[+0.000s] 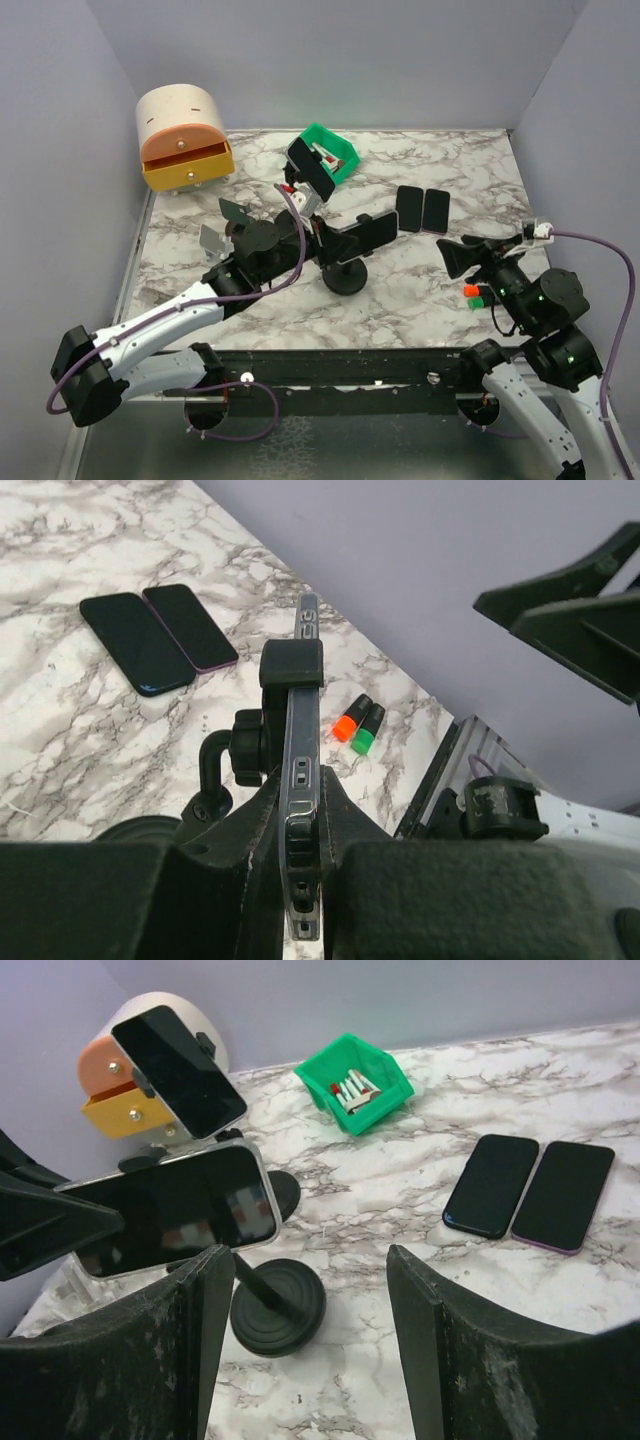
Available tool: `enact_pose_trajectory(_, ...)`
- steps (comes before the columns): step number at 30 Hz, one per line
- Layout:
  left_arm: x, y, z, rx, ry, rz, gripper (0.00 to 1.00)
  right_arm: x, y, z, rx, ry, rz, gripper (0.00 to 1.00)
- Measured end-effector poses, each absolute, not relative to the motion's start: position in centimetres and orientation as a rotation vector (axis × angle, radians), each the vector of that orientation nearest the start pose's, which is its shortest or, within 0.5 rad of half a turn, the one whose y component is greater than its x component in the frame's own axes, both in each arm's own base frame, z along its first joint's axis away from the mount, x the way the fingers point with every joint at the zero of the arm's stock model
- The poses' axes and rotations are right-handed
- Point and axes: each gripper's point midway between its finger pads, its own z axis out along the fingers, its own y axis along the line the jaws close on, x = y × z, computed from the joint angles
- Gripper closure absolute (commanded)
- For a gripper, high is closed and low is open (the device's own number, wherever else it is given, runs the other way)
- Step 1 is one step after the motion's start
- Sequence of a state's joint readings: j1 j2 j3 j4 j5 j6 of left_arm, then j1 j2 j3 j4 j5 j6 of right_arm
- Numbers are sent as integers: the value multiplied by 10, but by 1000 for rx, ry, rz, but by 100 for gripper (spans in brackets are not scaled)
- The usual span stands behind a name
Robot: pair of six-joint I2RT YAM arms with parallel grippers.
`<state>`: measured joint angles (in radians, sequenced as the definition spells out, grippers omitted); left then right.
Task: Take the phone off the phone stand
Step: Pick up the phone stand with the phone at the center of the board.
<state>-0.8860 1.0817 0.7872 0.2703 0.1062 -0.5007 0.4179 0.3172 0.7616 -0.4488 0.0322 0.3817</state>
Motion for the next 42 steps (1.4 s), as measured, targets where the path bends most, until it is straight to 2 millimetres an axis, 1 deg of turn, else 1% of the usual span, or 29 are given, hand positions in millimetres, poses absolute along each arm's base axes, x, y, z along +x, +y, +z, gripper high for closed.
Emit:
enact_pose_trajectory(2,209,-323,297,473,1630,-1141,100,194,101,318,-50,1610,598,33)
enact_pose_trajectory(4,201,-321,299,530,1607,-1142,100,196,110,318,-103,1621,613,34)
enact_pose_trajectory(8,182,-323,292,698,1576,-1158,100,195,140,317,-300,1624,704,34)
enact_pose_trajectory(10,172,-321,285,762,1575,-1170,100,189,157,319,-414,1602,772,34)
enact_pose_trajectory(13,154,-316,277,846,1551,-1200,100,177,176,322,-557,1558,855,34)
enact_pose_trajectory(18,132,-304,283,925,1470,-1230,100,154,199,329,-754,1479,984,34)
enact_pose_trajectory(21,126,-299,288,948,1420,-1227,100,143,211,329,-846,1447,1074,34)
enact_pose_trajectory(24,122,-296,288,969,1381,-1218,100,137,220,325,-912,1437,1151,34)
enact_pose_trajectory(31,116,-290,282,1006,1346,-1205,100,136,234,307,-990,1489,1244,35)
enact_pose_trajectory(37,109,-286,289,1019,1299,-1212,100,135,246,290,-1044,1538,1299,36)
enact_pose_trajectory(42,108,-286,290,1025,1292,-1216,100,132,251,285,-1080,1545,1312,39)
